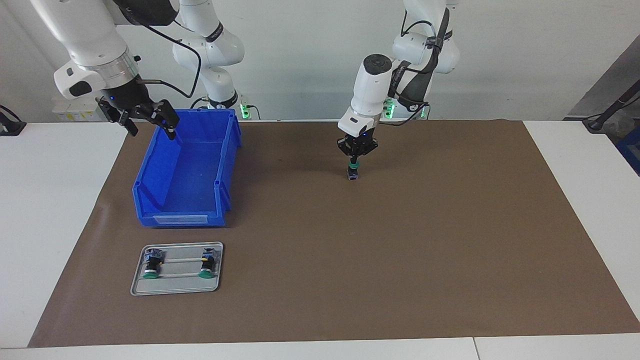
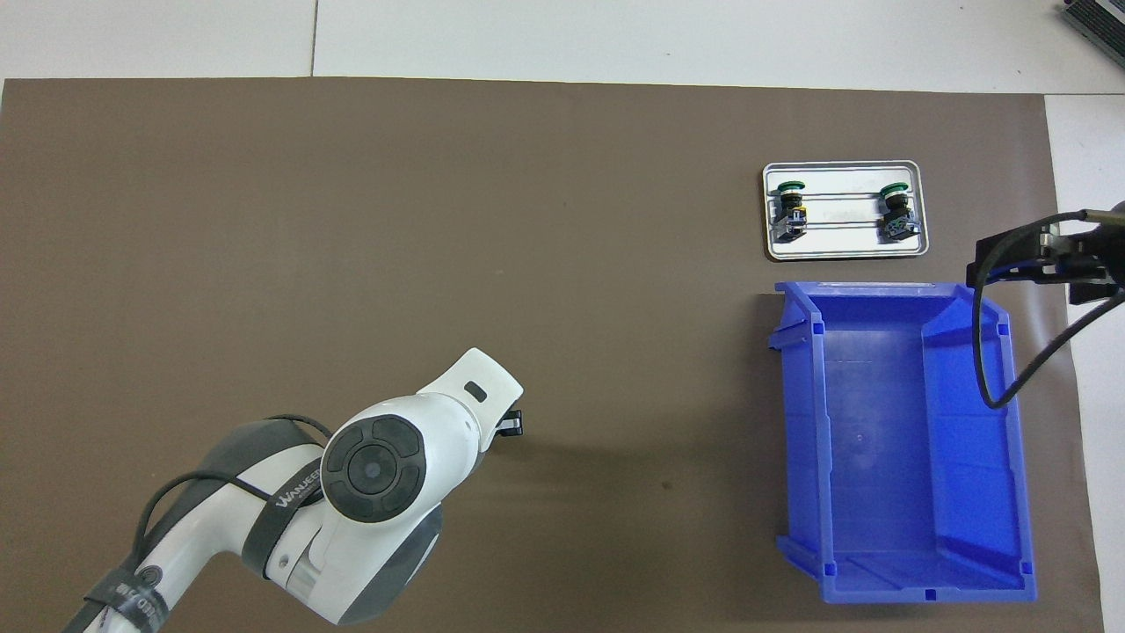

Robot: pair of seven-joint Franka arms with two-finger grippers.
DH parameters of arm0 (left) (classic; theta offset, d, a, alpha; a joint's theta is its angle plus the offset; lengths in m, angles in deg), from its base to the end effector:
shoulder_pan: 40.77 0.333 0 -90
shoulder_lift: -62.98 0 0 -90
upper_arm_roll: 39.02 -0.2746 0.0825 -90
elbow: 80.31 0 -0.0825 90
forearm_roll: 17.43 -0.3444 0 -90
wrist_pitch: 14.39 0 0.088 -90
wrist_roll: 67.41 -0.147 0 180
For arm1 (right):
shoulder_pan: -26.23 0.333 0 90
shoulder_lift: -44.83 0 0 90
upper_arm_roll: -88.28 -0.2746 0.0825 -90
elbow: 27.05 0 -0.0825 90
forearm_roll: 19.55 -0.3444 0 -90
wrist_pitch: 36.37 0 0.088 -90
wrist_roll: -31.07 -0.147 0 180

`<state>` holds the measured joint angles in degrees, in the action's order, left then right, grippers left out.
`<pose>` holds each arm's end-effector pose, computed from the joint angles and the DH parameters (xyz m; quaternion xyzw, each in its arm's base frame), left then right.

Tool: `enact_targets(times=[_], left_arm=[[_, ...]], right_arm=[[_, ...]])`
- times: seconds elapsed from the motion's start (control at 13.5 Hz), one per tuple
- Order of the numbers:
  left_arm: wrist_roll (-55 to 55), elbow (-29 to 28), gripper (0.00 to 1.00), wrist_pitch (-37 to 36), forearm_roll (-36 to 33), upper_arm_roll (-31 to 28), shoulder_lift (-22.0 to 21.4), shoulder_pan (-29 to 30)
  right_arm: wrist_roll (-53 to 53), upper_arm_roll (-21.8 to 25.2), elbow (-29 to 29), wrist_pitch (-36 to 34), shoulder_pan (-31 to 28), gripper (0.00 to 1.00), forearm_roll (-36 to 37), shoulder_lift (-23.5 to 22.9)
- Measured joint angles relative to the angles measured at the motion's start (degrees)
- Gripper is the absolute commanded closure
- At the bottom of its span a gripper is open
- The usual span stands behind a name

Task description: Place and press button with both arms

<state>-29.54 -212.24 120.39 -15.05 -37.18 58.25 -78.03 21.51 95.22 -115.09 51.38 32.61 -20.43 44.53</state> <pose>0.3795 -0.3106 0.3369 0.9977 0.0029 0.0428 0.0524 0.5123 -0.0026 0.5517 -0.9961 0.0879 0.0057 0.0069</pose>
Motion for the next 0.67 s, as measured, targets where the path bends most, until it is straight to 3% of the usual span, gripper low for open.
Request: enact_targets(times=[0.67], left_arm=[[0.1,-1.1,1.00,-1.6,0.9,0.0,0.0,0.0]], right_arm=[[0.0,0.0,0.0,0.0,0.0,0.00,0.0,0.0]])
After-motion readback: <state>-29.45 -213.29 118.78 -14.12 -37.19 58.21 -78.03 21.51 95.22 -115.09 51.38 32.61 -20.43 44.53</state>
